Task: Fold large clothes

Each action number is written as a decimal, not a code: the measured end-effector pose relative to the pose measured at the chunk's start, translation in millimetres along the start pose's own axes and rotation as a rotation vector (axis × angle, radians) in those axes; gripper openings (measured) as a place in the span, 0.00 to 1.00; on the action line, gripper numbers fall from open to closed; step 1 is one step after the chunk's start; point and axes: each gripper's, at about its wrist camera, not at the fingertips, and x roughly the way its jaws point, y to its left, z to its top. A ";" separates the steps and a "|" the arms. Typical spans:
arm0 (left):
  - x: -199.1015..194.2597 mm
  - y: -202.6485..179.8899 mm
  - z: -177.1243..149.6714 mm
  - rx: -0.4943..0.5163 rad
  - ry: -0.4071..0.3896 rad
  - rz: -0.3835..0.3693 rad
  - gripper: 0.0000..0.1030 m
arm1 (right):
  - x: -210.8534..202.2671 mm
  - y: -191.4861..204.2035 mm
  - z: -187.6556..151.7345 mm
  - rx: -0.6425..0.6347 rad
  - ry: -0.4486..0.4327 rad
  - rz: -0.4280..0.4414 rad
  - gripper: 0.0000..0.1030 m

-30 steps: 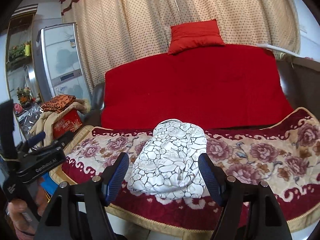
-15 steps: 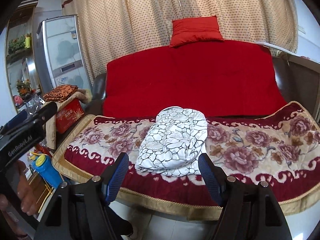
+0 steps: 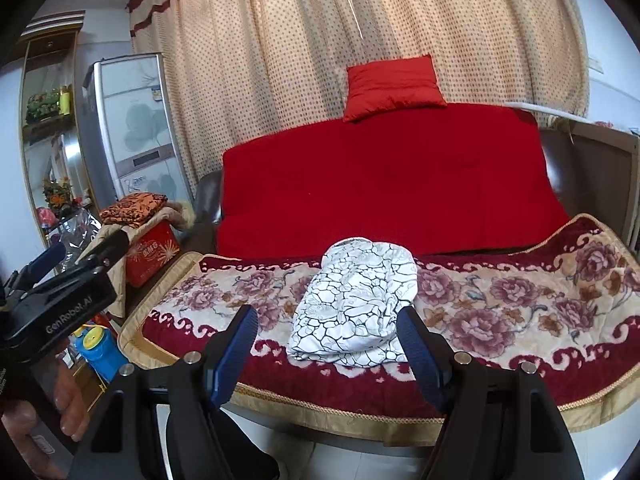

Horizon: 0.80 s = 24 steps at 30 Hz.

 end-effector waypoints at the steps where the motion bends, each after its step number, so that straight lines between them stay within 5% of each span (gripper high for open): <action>1: -2.4 0.5 0.6 -0.001 -0.005 0.001 1.00 | -2.2 1.8 0.3 -0.003 -0.005 0.001 0.73; 24: -20.9 14.7 6.9 -0.012 -0.039 0.010 1.00 | -18.5 11.9 8.4 -0.029 -0.048 -0.009 0.73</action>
